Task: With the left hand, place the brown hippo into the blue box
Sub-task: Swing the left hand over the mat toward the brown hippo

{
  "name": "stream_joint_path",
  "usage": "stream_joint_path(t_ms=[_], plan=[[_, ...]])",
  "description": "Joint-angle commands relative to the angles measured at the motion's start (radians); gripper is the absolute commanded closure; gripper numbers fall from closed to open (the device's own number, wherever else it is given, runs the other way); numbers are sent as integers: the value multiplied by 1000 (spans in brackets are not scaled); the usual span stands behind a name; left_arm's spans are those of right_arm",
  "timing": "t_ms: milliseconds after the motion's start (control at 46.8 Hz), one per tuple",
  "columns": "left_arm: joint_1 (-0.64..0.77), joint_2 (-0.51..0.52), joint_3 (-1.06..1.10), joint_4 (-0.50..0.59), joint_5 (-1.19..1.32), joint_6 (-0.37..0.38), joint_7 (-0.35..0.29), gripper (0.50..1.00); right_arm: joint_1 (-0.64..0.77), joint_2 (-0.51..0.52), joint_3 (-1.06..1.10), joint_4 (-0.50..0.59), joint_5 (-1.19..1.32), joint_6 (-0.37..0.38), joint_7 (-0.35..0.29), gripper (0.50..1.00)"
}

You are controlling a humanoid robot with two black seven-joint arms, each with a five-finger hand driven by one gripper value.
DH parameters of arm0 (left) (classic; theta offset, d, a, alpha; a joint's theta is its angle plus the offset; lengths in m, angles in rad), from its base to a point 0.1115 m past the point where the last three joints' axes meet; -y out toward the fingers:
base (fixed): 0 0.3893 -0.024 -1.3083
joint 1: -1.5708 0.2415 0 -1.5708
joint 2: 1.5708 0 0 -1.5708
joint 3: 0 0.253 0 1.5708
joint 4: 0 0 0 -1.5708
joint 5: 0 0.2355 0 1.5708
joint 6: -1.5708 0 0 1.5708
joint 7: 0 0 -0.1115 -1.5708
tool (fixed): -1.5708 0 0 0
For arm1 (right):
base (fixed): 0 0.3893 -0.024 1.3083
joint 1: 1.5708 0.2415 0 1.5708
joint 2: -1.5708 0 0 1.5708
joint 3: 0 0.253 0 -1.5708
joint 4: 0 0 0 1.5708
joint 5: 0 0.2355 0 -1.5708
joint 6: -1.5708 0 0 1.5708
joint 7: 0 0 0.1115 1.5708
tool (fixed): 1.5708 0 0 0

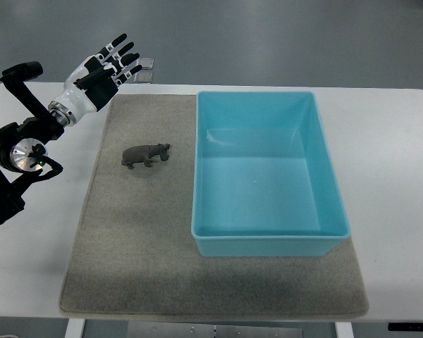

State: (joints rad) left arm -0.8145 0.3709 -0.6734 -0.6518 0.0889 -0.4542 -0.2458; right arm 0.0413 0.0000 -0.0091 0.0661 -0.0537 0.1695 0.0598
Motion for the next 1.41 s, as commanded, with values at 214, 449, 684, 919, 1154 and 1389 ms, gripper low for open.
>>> stream_joint_path(t_ms=[214,449,684,919,1154,1389], plan=[[-9,36,0,0,112,-6,0,514,0,0,0,0,0,-1,0,564],[-14,94,-8,-8,284,-57,-1,508,0,0,0,0,0,1,0,564],[-8,209,-3,-112,275,-47,-1,504,-1,0,0,0,0,-1,0,564],[3,310,40,-246,290,-27,-3,512,0,0,0,0,0,-1,0,564],[0,355,72,-290,425,-9,-3,540,0,0,0,0,0,1,0,564],[-3,376,120,-324,558,12,-3,561,-1,0,0,-2,0,1,0,564]])
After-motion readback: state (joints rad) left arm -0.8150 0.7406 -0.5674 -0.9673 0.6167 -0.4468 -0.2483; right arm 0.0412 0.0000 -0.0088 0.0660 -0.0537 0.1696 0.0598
